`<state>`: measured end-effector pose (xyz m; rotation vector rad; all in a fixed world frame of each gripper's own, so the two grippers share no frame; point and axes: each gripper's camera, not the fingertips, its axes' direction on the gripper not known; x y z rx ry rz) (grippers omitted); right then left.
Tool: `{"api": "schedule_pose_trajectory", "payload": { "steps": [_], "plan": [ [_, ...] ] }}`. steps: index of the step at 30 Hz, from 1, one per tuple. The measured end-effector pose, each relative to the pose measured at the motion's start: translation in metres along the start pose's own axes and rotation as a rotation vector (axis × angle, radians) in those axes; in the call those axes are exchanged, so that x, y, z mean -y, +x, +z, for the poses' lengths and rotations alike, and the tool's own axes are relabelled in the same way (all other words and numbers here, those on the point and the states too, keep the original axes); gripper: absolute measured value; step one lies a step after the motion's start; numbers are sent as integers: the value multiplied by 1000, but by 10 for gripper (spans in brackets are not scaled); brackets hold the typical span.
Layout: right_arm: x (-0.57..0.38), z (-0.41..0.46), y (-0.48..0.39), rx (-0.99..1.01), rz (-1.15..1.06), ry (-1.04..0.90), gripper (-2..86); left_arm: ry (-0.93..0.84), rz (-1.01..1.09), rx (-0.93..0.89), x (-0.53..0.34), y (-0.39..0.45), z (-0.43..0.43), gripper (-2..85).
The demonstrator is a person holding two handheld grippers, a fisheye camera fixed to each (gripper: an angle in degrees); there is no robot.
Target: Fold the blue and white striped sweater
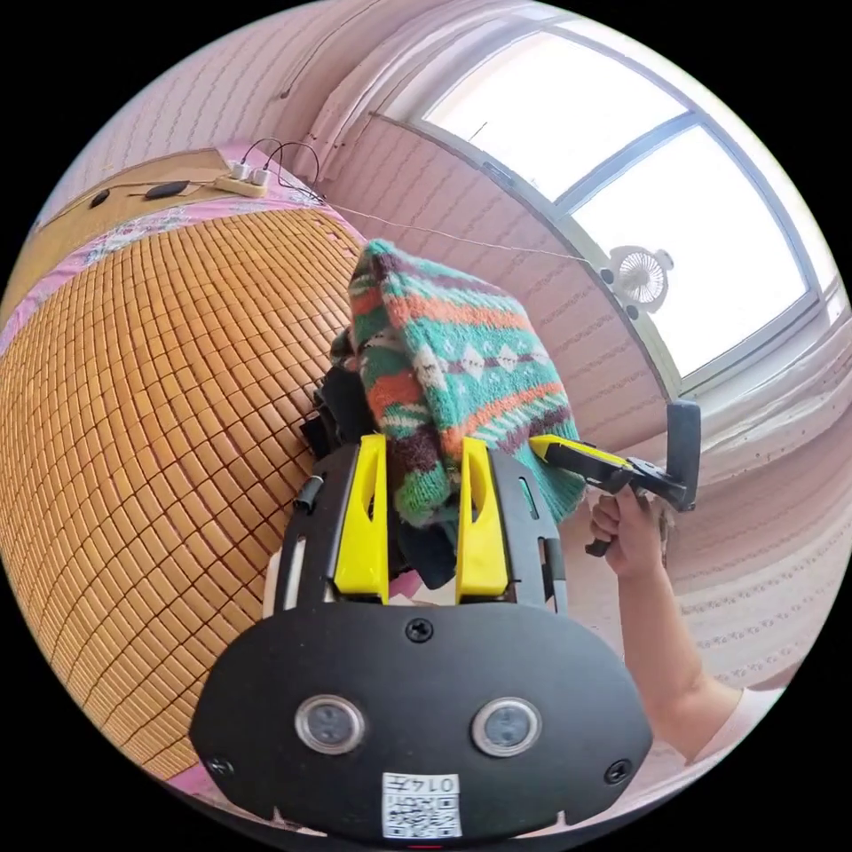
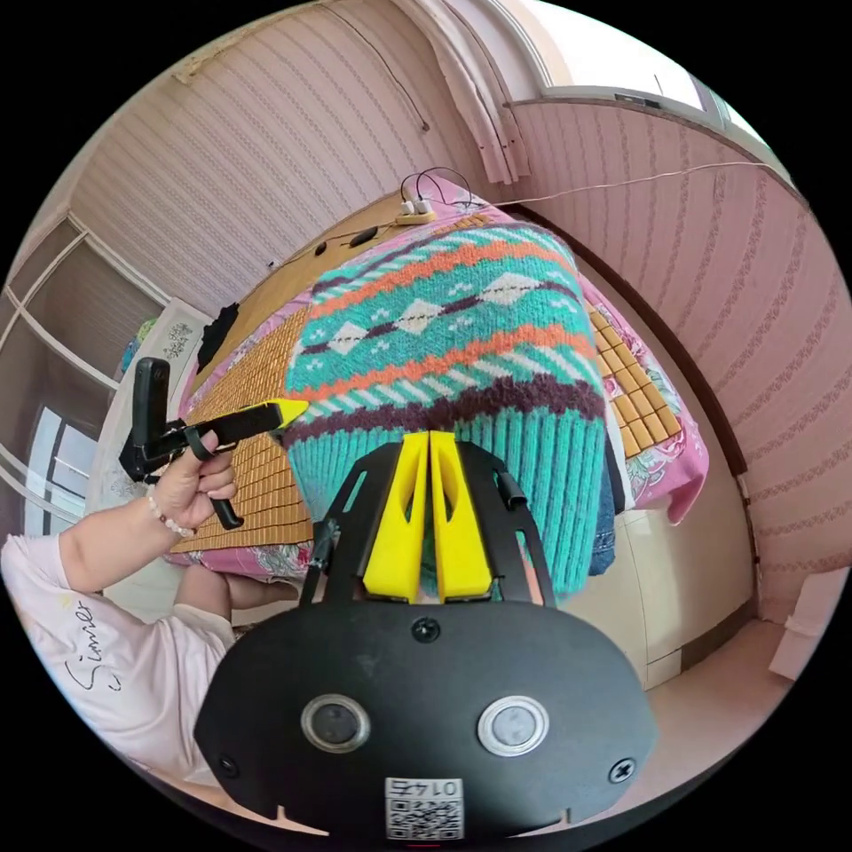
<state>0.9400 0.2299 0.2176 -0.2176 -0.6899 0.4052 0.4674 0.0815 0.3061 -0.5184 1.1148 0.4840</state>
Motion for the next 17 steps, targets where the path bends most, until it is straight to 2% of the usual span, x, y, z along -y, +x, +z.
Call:
{"api": "schedule_pose_trajectory", "payload": {
  "steps": [4, 7, 9, 13, 17],
  "plan": [
    [-21, -9, -23, -58, -17, 56, -1, 18, 58, -4, -23, 6, -17, 113],
    [-61, -26, -70, -186, -80, 165, -2, 56, 222, 149, -75, 16, -50, 111],
    [-95, -29, -104, -222, -142, 213, -2, 43, 343, 329, -141, 19, -75, 107],
    [-170, -3, -186, -377, -273, 109, -4, -31, 350, 517, -240, 15, -124, 91],
    [-219, 16, -247, -463, -261, 50, -7, 154, 217, 735, -322, 14, -223, 79]
  ]
}}
